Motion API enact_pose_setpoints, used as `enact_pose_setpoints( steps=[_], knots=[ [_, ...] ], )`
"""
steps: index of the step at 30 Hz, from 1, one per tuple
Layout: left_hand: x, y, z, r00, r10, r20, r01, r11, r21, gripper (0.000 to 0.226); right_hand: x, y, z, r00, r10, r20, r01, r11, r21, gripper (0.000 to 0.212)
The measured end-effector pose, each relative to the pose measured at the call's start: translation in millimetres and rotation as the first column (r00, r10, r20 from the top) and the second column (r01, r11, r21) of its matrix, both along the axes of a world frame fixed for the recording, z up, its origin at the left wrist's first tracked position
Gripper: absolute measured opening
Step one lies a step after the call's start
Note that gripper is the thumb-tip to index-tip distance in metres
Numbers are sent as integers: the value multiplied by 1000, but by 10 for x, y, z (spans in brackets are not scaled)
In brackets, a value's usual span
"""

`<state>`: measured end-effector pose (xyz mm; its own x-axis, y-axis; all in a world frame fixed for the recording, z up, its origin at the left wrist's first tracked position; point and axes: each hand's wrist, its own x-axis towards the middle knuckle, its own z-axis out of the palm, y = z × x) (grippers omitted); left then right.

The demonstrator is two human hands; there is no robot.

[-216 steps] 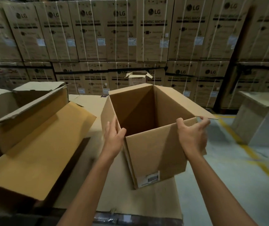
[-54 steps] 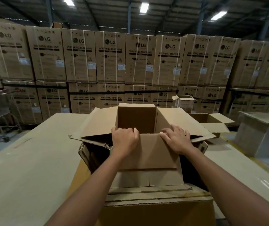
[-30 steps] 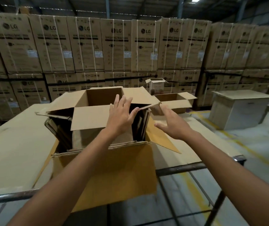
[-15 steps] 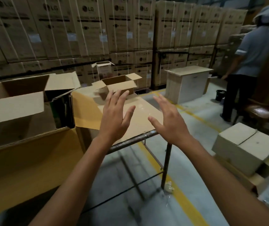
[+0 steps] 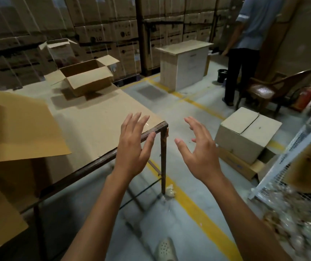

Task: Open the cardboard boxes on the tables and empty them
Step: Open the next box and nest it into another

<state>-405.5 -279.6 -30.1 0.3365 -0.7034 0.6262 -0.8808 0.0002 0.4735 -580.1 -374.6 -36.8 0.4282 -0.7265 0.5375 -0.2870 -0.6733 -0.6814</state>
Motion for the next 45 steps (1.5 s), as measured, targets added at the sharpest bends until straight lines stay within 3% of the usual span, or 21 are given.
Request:
enact_pose_setpoints(
  steps=[10,21,29,36,45],
  knots=[
    [346,-1298,-736,975,-6,-222,18,998,56,47,177,-1397,-537,996,-91,19,85,976,203,57],
    [732,-2843,-1010,970,31,-240,8,987,162,51,466,-2991,-996,998,-58,-33,65,952,298,51],
    [922,-4355,-1167,949,194,-248,-143,968,207,46,855,-4781,-1285,997,78,-12,-71,949,306,53],
    [1012,-5520,-980,915,322,-241,-283,941,184,47,1224,-6106,-1153,960,271,-68,-245,933,264,55],
    [1716,-6008,-991,825,520,-222,-492,854,171,49,2376,-6960,-1150,881,471,-49,-441,854,276,55]
  ],
)
